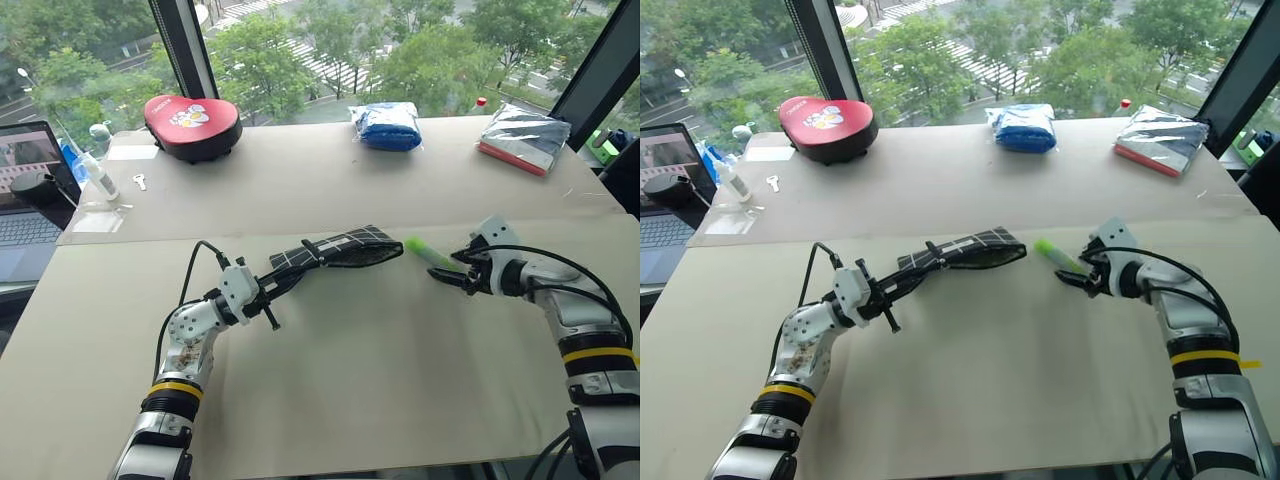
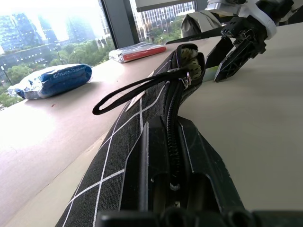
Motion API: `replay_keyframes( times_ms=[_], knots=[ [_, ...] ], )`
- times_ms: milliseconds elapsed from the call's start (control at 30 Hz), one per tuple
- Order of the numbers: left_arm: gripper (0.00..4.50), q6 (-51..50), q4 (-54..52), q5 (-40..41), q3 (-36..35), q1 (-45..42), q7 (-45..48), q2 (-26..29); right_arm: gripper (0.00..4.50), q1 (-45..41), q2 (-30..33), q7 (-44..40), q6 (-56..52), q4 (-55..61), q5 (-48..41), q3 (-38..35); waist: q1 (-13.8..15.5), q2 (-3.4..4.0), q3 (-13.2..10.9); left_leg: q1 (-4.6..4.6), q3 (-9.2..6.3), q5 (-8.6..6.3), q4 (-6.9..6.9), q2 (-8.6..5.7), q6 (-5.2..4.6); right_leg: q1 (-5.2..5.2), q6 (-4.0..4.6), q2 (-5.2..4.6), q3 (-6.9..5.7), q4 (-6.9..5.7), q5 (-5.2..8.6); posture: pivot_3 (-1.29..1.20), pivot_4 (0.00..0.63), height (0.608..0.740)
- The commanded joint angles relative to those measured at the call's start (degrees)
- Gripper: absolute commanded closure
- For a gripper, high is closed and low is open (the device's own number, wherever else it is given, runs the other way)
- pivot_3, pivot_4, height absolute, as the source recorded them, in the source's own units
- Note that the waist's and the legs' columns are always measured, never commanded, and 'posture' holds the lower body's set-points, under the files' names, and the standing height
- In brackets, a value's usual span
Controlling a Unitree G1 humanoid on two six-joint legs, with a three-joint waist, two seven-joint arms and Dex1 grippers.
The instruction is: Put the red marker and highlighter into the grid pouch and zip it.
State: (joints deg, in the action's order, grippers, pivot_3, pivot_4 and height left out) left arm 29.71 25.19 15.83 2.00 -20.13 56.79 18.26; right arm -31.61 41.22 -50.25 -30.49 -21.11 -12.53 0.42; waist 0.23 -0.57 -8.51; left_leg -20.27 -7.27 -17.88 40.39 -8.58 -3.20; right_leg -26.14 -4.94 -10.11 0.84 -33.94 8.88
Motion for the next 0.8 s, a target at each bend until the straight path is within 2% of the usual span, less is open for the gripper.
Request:
replay_keyframes(
  times_ms=[33,133,267,367,500,633,800],
  knots=[
    [4.5,0.0,-2.1,0.4,-0.7,-0.1,-0.7,0.3,2.41,1.0,0.2,-1.5,-4.1,0.9,-0.7,0.2,0.0,0.0,0.0,0.0,0.0,0.0,0.0,0.0,0.0,0.0,0.0,0.0,0.0,0.0,0.0,0.0,0.15,0.74],
    [4.5,0.0,-2.0,0.4,-0.7,-0.1,-0.7,0.3,3.45,1.9,0.3,-1.8,-4.7,2.5,-0.8,-0.4,0.0,0.0,0.0,0.0,0.0,0.0,0.0,0.0,0.0,0.0,0.0,0.0,0.0,0.0,0.0,0.0,0.15,0.74],
    [4.5,0.0,-1.9,0.4,-0.5,-0.4,-0.8,0.1,3.48,2.2,0.7,1.4,-2.7,5.8,0.0,-3.3,0.1,0.0,0.0,0.0,0.0,0.0,0.0,0.0,0.0,-0.01,0.0,0.0,-0.01,-0.01,0.0,0.0,0.15,0.74],
    [4.5,0.0,-1.8,0.5,-0.4,-0.4,-0.6,0.1,3.48,2.5,1.9,2.1,2.9,12.9,-0.9,-7.0,0.3,0.0,0.0,-0.02,0.0,0.0,0.0,-0.01,0.0,-0.02,0.0,0.0,0.0,-0.01,0.0,0.0,0.15,0.74],
    [4.5,-0.2,-1.9,0.6,-0.3,-0.5,-0.4,0.1,3.48,3.8,5.7,-1.3,3.6,25.0,-4.3,-10.8,0.2,0.06,0.0,-0.09,0.02,0.0,-0.01,-0.04,0.01,-0.12,-0.02,-0.01,0.04,-0.02,-0.01,0.0,0.15,0.74],
    [4.5,-0.3,-1.6,0.6,-0.2,-0.7,-0.1,0.0,3.48,8.6,13.3,-7.7,1.5,36.7,-7.7,-12.8,0.5,0.04,0.0,-0.08,-0.06,-0.01,-0.03,0.0,0.02,-0.06,-0.02,0.01,-0.09,-0.01,-0.01,0.0,0.15,0.74],
    [4.5,-0.4,-1.1,0.6,-0.1,-1.1,0.2,-0.1,3.48,15.4,19.3,-11.6,0.3,45.6,-7.6,-10.1,0.6,0.02,0.0,-0.07,-0.01,-0.03,0.01,-0.02,0.01,-0.01,-0.03,0.0,-0.06,0.01,-0.01,0.0,0.15,0.74]
  ],
)
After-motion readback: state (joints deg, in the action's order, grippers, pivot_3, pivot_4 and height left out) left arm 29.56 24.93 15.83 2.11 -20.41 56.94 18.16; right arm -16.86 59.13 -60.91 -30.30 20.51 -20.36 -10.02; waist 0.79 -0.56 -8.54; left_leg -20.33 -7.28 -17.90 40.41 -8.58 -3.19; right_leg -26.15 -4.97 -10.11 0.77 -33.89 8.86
